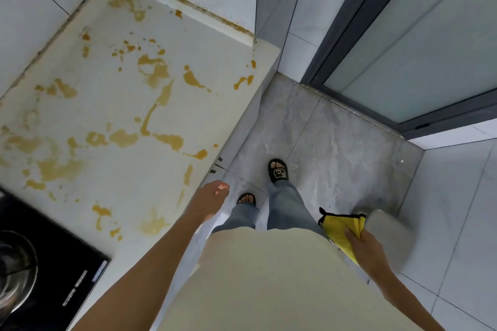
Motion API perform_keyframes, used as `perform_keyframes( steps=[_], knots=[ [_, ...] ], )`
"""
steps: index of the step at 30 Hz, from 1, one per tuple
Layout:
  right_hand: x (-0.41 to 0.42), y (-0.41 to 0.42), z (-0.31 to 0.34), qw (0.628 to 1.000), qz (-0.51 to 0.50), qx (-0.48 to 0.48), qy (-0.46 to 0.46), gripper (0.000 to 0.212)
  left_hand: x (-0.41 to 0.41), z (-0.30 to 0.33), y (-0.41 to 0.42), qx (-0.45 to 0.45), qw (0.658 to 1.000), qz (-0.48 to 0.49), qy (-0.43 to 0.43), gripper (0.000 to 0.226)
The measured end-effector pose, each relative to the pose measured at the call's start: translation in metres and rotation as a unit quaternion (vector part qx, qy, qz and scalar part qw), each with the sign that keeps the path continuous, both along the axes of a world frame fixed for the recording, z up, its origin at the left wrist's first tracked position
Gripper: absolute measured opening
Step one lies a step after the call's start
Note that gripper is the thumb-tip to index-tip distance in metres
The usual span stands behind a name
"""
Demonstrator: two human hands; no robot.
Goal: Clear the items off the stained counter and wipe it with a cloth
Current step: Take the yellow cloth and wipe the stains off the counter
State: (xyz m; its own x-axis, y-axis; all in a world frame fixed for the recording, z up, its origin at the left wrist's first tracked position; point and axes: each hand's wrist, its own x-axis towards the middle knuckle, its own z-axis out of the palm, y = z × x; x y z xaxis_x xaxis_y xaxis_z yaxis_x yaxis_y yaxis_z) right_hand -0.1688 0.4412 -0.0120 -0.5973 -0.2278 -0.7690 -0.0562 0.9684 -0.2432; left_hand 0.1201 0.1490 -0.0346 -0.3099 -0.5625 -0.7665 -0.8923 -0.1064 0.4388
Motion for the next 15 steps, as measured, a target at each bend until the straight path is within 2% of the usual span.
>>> perform_keyframes(
  steps=[3, 6, 11, 13, 15],
  knots=[
    [-0.038, -0.026, -0.004, 1.000, 0.017, 0.001, -0.004, 0.041, -0.026, -0.006, -0.011, -0.016, 0.999, 0.035, -0.010, 0.026],
    [-0.082, -0.065, -0.007, 0.998, 0.049, -0.013, -0.023, 0.030, -0.041, -0.011, -0.013, 0.012, 0.994, 0.107, -0.012, 0.023],
    [-0.148, -0.146, -0.016, 0.989, 0.147, -0.017, -0.006, 0.038, -0.042, -0.008, 0.012, 0.034, 0.980, 0.184, -0.061, 0.025],
    [-0.165, -0.183, -0.018, 0.983, 0.182, -0.033, -0.015, 0.043, -0.043, -0.007, 0.028, 0.052, 0.967, 0.242, -0.057, 0.021],
    [-0.173, -0.219, -0.016, 0.975, 0.215, -0.058, -0.020, 0.046, -0.042, -0.005, 0.046, 0.067, 0.961, 0.261, -0.067, 0.022]
  ],
)
